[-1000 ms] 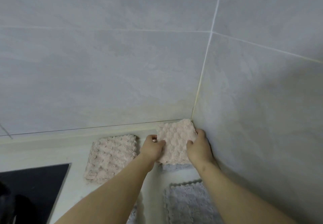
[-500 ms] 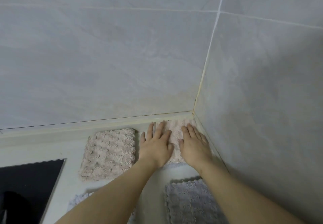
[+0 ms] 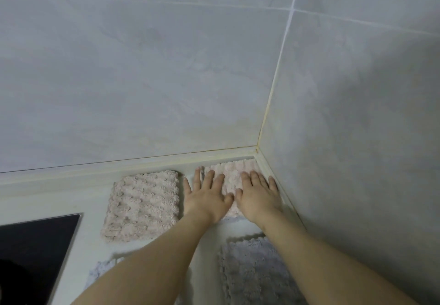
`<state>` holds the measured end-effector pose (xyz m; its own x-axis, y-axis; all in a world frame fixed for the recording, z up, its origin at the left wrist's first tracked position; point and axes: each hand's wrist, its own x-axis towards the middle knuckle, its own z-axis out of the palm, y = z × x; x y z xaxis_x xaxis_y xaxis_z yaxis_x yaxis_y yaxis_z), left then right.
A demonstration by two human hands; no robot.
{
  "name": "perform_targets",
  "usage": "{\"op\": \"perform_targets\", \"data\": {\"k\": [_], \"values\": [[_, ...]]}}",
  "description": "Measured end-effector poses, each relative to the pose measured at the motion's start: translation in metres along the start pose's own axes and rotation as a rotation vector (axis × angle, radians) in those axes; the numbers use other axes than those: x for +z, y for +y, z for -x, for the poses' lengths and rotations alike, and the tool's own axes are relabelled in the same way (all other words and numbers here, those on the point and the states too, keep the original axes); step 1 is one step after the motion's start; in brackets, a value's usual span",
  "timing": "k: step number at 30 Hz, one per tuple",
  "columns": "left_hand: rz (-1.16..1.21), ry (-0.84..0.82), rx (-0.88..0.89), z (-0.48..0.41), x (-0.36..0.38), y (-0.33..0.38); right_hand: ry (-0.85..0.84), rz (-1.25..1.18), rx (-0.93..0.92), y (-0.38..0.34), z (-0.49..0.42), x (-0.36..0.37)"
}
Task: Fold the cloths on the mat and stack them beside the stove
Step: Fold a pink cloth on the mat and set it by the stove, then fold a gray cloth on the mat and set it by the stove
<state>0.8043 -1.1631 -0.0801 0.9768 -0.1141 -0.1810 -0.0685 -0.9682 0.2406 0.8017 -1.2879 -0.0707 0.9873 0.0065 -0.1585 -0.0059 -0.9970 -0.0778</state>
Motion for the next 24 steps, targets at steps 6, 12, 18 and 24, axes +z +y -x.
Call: {"op": "perform_targets", "data": {"k": [6, 12, 18, 24], "values": [[0.222, 0.184, -0.05, 0.06, -0.009, 0.001, 0.136, -0.13, 0.05, -0.007, 0.068, 0.003], [0.396, 0.406, -0.079, 0.148, -0.032, -0.023, 0.219, -0.478, -0.039, -0.05, 0.143, -0.027], [0.545, 0.547, -0.209, 0.258, -0.033, -0.066, 0.151, -0.668, -0.245, -0.117, 0.225, -0.013], [0.639, 0.635, -0.516, 0.377, -0.021, -0.132, -0.052, -0.73, -0.419, -0.194, 0.288, 0.014]]}}
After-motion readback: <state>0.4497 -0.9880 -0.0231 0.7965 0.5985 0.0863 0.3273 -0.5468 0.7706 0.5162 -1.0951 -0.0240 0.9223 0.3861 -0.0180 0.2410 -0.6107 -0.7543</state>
